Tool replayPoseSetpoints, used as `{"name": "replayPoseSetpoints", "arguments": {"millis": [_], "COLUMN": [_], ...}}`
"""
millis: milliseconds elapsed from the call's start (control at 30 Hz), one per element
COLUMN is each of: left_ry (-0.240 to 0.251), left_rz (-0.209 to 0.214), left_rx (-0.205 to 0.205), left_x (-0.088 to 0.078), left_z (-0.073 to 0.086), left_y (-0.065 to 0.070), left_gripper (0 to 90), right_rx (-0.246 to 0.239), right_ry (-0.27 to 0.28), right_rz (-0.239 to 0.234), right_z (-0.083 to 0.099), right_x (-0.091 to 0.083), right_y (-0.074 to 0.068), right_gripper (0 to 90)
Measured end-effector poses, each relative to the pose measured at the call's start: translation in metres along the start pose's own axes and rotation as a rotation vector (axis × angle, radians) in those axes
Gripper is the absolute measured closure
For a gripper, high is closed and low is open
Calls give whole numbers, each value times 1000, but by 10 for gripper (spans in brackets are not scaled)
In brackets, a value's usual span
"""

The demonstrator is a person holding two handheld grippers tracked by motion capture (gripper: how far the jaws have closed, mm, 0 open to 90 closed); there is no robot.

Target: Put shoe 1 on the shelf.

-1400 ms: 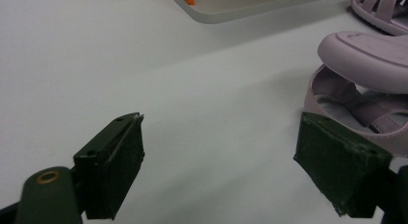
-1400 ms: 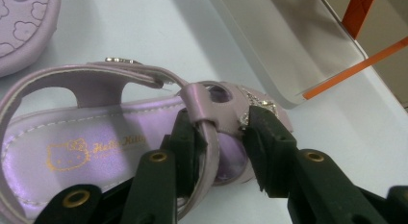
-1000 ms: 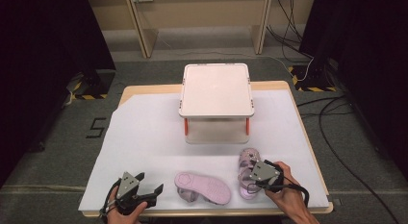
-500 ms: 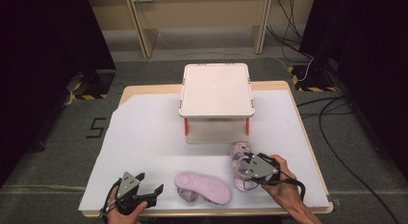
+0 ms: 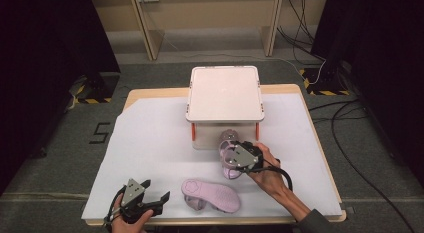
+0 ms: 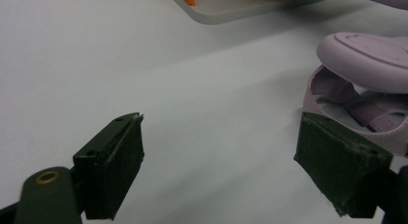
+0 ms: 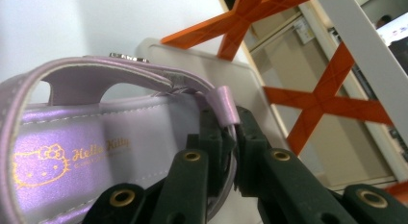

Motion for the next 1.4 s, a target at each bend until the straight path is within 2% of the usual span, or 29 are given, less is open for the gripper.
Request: {"name": "replayPoseSetpoints", "arguments": {"millis": [33, 100, 133, 167, 233, 267, 333, 367, 767, 833, 900, 933, 967, 1000, 1033, 1067, 1133, 1200, 1267, 1300, 1333, 1367, 1400], "left_ry": [0, 0, 0, 1, 5, 4, 5, 3, 2, 0, -2, -2, -4, -4, -5, -5, -5, -9, -9, -8, -8, -6, -2], "left_rz": [0, 1, 1, 1, 1, 3, 3, 2, -3, -2, 0, 0, -1, -1, -1, -1, -1, 2, 0, -1, -1, -3, -3], "left_rx": [0, -2, -2, -2, -2, -5, -5, -4, -12, -13, -11, -11, -9, -10, -9, -9, -10, -11, -6, -5, -5, -6, -7], "left_x": [0, 0, 0, -1, -1, -1, -2, -2, -4, -5, -4, -4, -4, -4, -4, -4, -4, -4, -5, -5, -5, -6, -6], "left_z": [0, 1, 1, 1, 1, 1, 1, 2, 4, 4, 5, 5, 5, 5, 5, 5, 5, 5, 5, 5, 5, 5, 5], "left_y": [0, 0, 0, -1, -1, 0, 0, 0, -1, -1, 0, 0, 0, 0, 0, 0, 0, 1, 1, 1, 1, 1, 1], "left_gripper": [162, 162, 162, 162, 162, 162, 162, 162, 162, 162, 162, 162, 162, 162, 162, 162, 162, 162, 162, 162, 162, 162, 162], "right_rx": [0, -3, -3, -1, -2, 1, -2, 0, 8, 16, 50, 50, 64, 100, 134, 149, 161, 220, 230, 281, 281, 299, 299], "right_ry": [0, -3, -3, -7, -10, -19, -22, -29, -57, -55, -66, -66, -68, -65, -65, -50, -44, 2, 4, 32, 32, 49, 49], "right_rz": [0, 5, 5, 11, 14, 16, 18, 18, 66, 68, 78, 78, 86, 85, 67, 73, 66, 22, 9, -38, -38, -71, -71], "right_z": [0, -4, -4, -4, -4, -4, -3, -2, 2, 2, 3, 3, 3, 4, 5, 4, 4, -2, -3, -7, -7, -9, -9], "right_x": [0, 17, 17, 27, 31, 42, 45, 55, 96, 96, 96, 96, 95, 93, 90, 84, 80, 64, 60, 50, 50, 43, 43], "right_y": [0, 5, 5, 7, 7, 7, 7, 5, 12, 13, 18, 18, 19, 21, 22, 23, 23, 21, 19, 12, 12, 5, 5], "right_gripper": [849, 849, 849, 849, 849, 848, 848, 847, 830, 818, 679, 679, 626, 601, 576, 518, 511, 459, 447, 421, 421, 439, 439]}}
Point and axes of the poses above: each handheld gripper's, and its own axes: x roughly forward along the jaws, z roughly out of its underside, y roughly to its right, the point moved 4 cm from there along x, roughly forward along the jaws
